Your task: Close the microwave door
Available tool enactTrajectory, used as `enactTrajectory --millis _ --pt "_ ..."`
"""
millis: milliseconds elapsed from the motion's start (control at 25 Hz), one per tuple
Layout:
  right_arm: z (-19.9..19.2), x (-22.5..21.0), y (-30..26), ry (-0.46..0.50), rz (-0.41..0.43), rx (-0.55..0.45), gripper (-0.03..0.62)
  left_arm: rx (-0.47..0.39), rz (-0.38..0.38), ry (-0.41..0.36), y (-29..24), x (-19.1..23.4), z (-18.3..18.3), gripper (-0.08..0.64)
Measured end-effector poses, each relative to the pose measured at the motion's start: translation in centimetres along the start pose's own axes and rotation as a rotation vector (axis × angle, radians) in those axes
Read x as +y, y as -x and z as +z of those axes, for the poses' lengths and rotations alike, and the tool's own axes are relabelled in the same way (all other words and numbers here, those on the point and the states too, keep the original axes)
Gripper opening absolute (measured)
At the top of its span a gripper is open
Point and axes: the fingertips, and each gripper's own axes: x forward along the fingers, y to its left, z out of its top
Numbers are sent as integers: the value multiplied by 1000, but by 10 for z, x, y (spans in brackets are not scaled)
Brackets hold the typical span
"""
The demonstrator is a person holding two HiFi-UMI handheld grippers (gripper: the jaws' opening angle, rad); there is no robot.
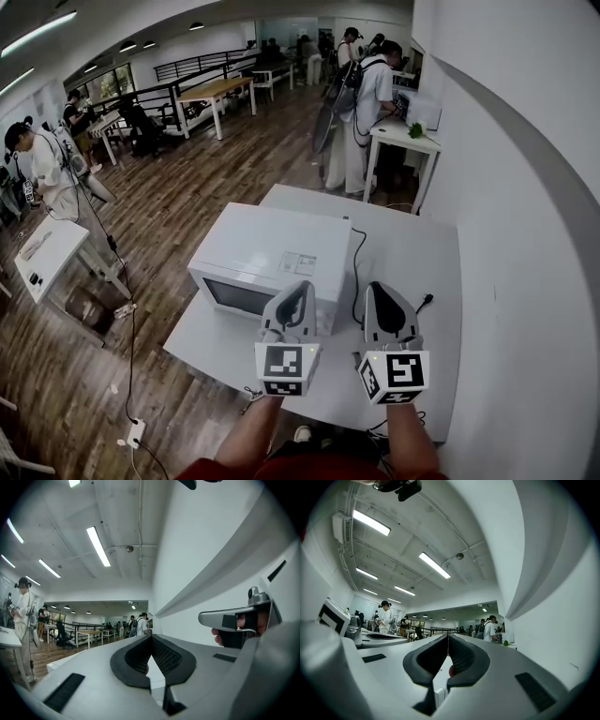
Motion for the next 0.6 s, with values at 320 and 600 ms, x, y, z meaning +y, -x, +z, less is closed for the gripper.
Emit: enactTrajectory --millis 320,600 --pt "0 -5 10 3 17 13 28 7 5 4 5 -15 2 26" --pt "-1 -4 14 2 40 15 28 6 19 -2 10 -22 3 27"
